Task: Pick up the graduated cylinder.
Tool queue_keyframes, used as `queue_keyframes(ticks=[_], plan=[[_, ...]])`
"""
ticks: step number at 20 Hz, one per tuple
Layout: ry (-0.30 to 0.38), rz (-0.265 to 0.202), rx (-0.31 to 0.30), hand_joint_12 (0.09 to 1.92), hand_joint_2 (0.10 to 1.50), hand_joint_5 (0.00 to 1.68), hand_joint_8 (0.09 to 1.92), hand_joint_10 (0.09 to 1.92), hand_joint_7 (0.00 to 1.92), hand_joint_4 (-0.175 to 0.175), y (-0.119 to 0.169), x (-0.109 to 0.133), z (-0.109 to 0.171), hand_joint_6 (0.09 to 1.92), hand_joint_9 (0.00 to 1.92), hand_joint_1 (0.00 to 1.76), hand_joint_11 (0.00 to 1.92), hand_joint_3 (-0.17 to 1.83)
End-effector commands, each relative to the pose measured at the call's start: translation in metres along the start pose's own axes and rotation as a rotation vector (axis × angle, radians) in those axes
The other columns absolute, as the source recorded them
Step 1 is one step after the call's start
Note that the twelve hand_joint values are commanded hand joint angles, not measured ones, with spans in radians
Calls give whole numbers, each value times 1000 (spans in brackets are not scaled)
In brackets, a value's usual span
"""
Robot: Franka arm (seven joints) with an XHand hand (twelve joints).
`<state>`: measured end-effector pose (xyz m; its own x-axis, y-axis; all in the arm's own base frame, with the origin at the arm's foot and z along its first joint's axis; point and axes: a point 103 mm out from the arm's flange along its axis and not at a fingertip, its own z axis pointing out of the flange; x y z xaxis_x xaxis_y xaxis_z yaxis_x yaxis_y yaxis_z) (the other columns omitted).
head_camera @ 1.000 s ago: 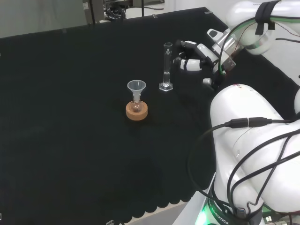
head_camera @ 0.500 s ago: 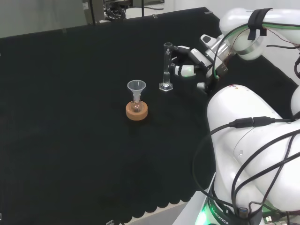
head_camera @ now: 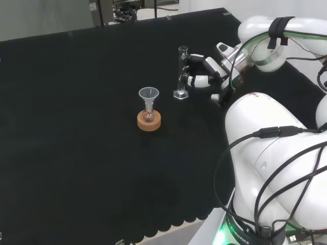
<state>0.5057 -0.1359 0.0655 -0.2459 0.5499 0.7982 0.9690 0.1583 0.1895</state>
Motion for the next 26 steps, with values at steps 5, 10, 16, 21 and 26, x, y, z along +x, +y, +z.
queue_keyframes(ticks=[5,10,16,21,26], plan=[[66,-34,-15,1199,640,636,526,432,579,9,5,-2,8,87,816,1011,567,637],[80,-36,-24,1175,624,634,522,410,576,6,8,-3,11,87,834,1032,598,649],[94,-48,-38,1130,633,676,532,373,596,-3,10,-3,12,103,896,1065,675,654],[118,-59,-42,1087,655,730,532,327,641,-2,11,0,17,164,953,1094,732,652],[125,-66,-43,1044,675,733,523,267,666,-4,12,2,19,262,1016,1112,795,653]])
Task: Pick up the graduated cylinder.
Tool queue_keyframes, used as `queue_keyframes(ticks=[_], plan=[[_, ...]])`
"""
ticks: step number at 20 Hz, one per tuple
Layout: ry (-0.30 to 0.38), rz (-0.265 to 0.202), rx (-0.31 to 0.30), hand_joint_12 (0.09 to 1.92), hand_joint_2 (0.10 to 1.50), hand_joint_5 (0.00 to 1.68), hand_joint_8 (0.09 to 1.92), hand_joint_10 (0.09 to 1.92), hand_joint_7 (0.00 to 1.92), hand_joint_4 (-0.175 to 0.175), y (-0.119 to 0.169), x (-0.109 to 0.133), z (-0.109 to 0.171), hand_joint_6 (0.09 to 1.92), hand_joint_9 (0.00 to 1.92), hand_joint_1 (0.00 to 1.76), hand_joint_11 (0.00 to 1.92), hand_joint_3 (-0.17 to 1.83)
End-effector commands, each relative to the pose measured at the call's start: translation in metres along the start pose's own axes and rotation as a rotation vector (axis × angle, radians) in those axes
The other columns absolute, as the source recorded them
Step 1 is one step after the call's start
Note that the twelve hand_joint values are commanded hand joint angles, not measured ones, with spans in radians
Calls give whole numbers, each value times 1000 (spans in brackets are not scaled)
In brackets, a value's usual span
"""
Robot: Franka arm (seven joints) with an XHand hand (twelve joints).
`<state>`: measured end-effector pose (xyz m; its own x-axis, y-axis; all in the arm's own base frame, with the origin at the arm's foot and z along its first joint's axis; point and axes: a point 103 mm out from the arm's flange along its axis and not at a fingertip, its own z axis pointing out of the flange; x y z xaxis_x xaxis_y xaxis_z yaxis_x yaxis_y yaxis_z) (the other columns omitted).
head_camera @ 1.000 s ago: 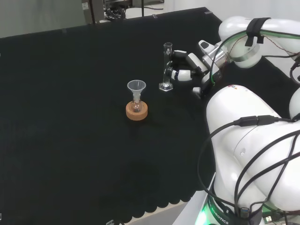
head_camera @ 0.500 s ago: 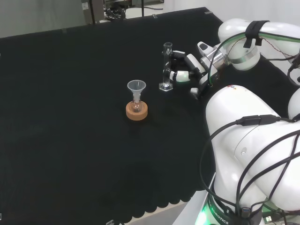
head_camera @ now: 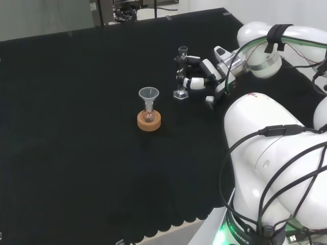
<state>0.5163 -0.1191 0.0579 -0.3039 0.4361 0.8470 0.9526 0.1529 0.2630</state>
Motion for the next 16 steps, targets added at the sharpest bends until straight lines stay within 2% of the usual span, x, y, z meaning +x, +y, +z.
queue_keyframes(ticks=[1,16], plan=[[5,-3,-3,1040,679,732,522,259,669,-4,0,2,1,277,1024,1114,803,654],[11,1,-14,1020,700,661,526,178,689,-5,1,1,-2,467,1099,1123,852,660]])
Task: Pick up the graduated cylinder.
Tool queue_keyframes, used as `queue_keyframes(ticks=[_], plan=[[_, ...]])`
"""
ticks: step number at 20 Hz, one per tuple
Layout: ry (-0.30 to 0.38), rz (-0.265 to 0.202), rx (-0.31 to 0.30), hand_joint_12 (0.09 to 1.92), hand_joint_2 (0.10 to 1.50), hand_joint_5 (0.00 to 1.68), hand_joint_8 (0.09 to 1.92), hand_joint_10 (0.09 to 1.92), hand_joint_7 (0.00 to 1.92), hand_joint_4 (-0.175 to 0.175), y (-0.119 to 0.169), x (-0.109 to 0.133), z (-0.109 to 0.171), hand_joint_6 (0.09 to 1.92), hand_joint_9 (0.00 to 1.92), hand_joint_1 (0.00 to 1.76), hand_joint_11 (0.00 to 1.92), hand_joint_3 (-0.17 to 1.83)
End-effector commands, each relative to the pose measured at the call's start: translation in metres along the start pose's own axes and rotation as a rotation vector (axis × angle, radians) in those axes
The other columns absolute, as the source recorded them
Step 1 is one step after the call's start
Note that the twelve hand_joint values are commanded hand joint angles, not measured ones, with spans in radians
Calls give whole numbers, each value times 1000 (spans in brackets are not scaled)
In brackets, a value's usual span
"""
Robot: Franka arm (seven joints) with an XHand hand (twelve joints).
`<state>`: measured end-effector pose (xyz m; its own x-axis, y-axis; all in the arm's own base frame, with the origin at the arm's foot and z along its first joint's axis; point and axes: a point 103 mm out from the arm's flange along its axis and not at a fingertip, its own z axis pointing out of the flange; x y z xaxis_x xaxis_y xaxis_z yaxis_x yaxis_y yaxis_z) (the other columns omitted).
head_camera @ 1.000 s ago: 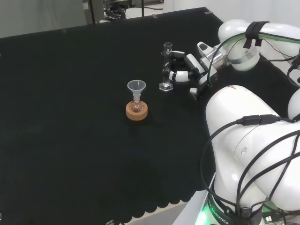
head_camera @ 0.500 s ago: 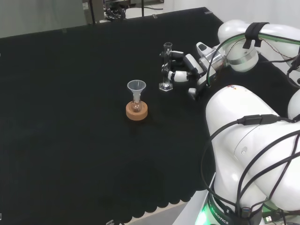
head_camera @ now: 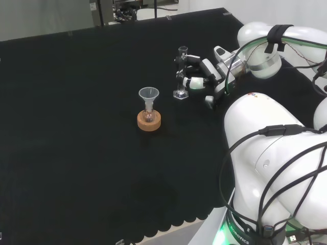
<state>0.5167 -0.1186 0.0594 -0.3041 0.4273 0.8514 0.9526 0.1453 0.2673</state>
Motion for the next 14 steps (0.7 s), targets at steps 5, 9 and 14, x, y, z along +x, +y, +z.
queue_keyframes(ticks=[5,9,14], plan=[[4,3,-5,1008,703,641,532,173,698,-9,-1,1,-1,483,1123,1124,884,661],[-1,5,-3,1002,706,627,547,173,732,-11,-1,-1,1,491,1144,1123,907,661],[-1,1,-2,997,709,644,557,171,763,-6,-1,0,2,507,1156,1121,922,662]])
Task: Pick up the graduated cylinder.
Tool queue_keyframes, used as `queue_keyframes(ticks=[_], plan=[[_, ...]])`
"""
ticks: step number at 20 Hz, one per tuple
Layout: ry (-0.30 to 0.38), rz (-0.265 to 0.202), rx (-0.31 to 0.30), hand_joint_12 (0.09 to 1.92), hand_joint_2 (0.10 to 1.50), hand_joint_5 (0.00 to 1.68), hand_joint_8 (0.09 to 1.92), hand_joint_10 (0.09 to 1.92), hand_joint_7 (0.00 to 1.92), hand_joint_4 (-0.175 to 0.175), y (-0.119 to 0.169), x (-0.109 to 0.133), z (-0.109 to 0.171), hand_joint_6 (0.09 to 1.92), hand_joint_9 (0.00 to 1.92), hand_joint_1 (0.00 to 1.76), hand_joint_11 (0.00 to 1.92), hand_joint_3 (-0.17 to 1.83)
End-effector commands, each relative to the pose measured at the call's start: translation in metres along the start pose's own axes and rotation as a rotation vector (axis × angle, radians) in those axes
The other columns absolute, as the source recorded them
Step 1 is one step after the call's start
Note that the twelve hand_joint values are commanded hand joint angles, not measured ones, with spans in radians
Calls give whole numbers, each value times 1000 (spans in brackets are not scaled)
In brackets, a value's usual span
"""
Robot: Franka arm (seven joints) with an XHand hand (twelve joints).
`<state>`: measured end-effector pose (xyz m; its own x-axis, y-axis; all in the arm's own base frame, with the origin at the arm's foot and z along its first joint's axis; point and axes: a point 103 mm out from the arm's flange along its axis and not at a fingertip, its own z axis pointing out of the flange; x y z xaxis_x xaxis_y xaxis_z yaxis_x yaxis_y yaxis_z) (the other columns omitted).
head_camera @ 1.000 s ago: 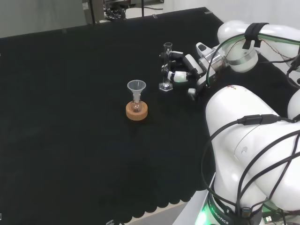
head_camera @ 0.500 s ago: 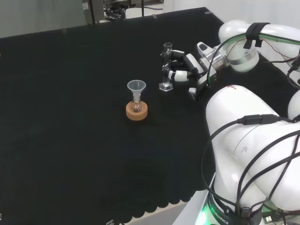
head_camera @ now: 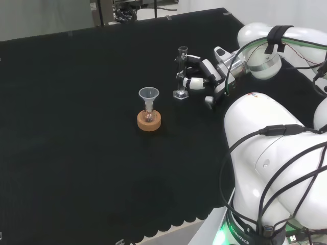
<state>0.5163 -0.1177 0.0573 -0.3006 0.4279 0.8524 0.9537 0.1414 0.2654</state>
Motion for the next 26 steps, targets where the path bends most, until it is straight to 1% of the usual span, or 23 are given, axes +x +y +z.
queue_keyframes(ticks=[1,7,11,15,20,22,26], plan=[[-1,-4,-1,995,709,648,557,170,765,-5,0,2,0,510,1157,1120,925,662],[-7,3,-11,974,731,704,561,159,794,2,0,3,3,542,1176,1110,951,659],[-18,16,-16,945,831,809,544,123,866,4,-1,2,3,505,1227,1087,998,613],[-46,24,-19,941,894,844,541,105,886,3,1,2,1,492,1236,1093,1010,605],[-93,32,-19,926,937,863,550,92,896,-9,5,5,-5,491,1246,1111,1049,586],[-126,29,-13,910,947,876,555,87,899,-13,7,8,-7,491,1253,1120,1066,575],[-226,21,42,901,954,894,561,87,906,-21,11,16,-15,493,1261,1130,1089,567]])
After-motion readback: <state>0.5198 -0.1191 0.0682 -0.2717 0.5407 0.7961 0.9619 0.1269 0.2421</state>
